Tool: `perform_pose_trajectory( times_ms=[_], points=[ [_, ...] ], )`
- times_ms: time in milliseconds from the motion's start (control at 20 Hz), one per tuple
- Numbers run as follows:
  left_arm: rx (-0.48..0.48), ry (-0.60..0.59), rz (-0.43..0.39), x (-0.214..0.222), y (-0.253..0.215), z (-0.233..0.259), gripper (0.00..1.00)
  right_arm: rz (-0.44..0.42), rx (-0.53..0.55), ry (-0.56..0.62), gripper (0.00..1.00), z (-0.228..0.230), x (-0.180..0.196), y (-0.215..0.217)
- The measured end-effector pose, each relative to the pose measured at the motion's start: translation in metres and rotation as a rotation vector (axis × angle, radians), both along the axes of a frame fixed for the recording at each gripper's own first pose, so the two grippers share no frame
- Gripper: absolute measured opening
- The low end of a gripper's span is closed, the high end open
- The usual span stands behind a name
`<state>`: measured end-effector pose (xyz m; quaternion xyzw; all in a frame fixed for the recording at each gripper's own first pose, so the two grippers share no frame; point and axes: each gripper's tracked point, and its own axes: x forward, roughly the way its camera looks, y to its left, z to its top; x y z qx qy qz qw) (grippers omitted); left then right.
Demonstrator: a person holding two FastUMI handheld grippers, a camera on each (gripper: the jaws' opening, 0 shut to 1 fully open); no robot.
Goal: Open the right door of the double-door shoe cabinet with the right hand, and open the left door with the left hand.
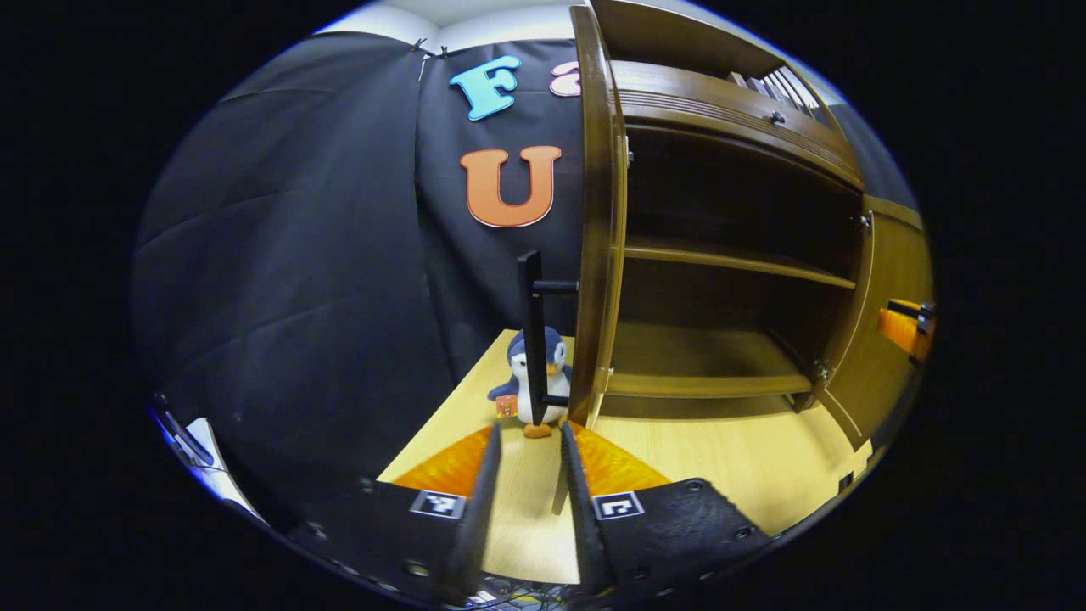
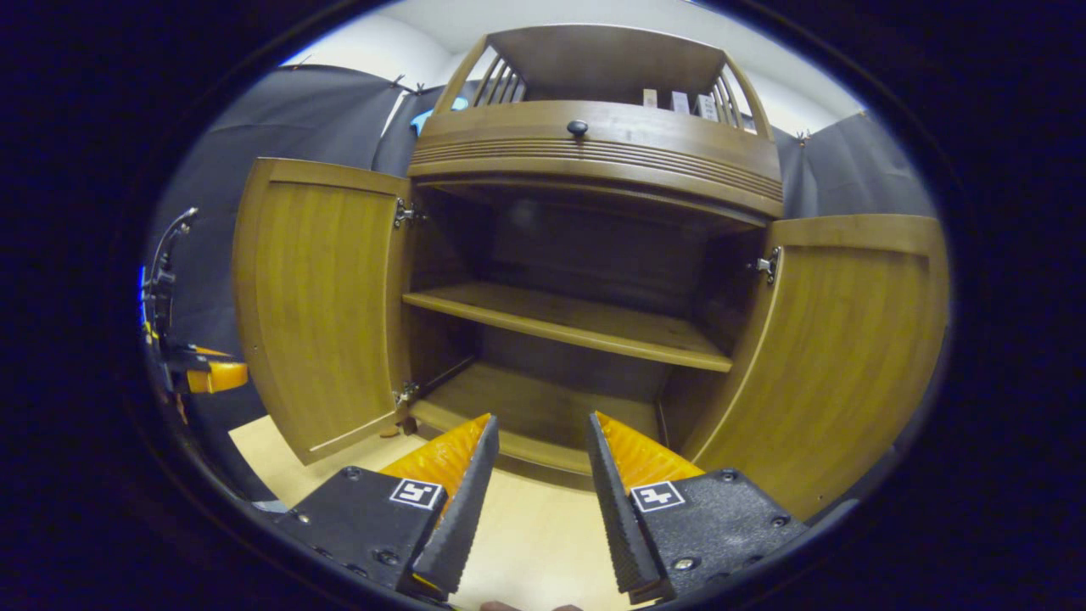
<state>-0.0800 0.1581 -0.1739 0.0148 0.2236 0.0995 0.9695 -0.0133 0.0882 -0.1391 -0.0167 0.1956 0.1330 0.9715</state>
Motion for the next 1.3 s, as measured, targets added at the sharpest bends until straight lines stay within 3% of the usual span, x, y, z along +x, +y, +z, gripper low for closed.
perform_pose_trajectory(
  times_ms=[50, 100, 150, 200, 250, 350, 450, 500, 550, 600, 700, 1000, 1300],
  points=[
    [0.017, 0.000, -0.002, -0.001, -0.002, -0.001, 0.65, -0.008, 0.002, 0.000, 0.68, 0.000, 0.001, -0.002],
    [0.033, -0.009, 0.001, -0.005, -0.004, 0.002, 0.63, -0.018, 0.002, -0.003, 0.68, 0.001, 0.002, -0.005],
    [0.034, -0.026, 0.002, -0.009, -0.009, 0.009, 0.77, -0.030, 0.002, -0.009, 0.68, 0.003, 0.002, -0.007],
    [0.030, -0.049, 0.001, -0.010, -0.016, 0.016, 0.84, -0.038, 0.006, -0.017, 0.68, 0.006, 0.002, -0.010],
    [0.021, -0.075, -0.002, -0.011, -0.024, 0.024, 0.78, -0.055, 0.004, -0.024, 0.68, 0.009, 0.003, -0.014],
    [0.016, -0.123, -0.018, -0.009, -0.044, 0.041, 0.83, -0.080, 0.007, -0.044, 0.81, 0.016, 0.007, -0.023],
    [0.034, -0.160, -0.047, -0.003, -0.067, 0.054, 0.86, -0.105, 0.018, -0.060, 0.77, 0.022, 0.012, -0.031],
    [0.046, -0.178, -0.073, 0.000, -0.081, 0.061, 0.88, -0.118, 0.025, -0.066, 0.78, 0.026, 0.012, -0.037],
    [0.064, -0.199, -0.095, 0.005, -0.094, 0.067, 1.00, -0.129, 0.031, -0.070, 0.78, 0.030, 0.010, -0.042],
    [0.080, -0.214, -0.119, 0.011, -0.106, 0.074, 0.96, -0.140, 0.037, -0.077, 0.78, 0.034, 0.009, -0.047],
    [0.097, -0.238, -0.159, 0.022, -0.128, 0.085, 1.00, -0.164, 0.045, -0.089, 0.78, 0.040, 0.008, -0.059],
    [0.070, -0.308, -0.247, 0.047, -0.172, 0.111, 0.96, -0.229, 0.050, -0.135, 0.78, 0.059, 0.000, -0.097],
    [0.052, -0.364, -0.254, 0.062, -0.185, 0.130, 0.96, -0.275, 0.057, -0.179, 0.78, 0.075, -0.001, -0.119]
  ],
)
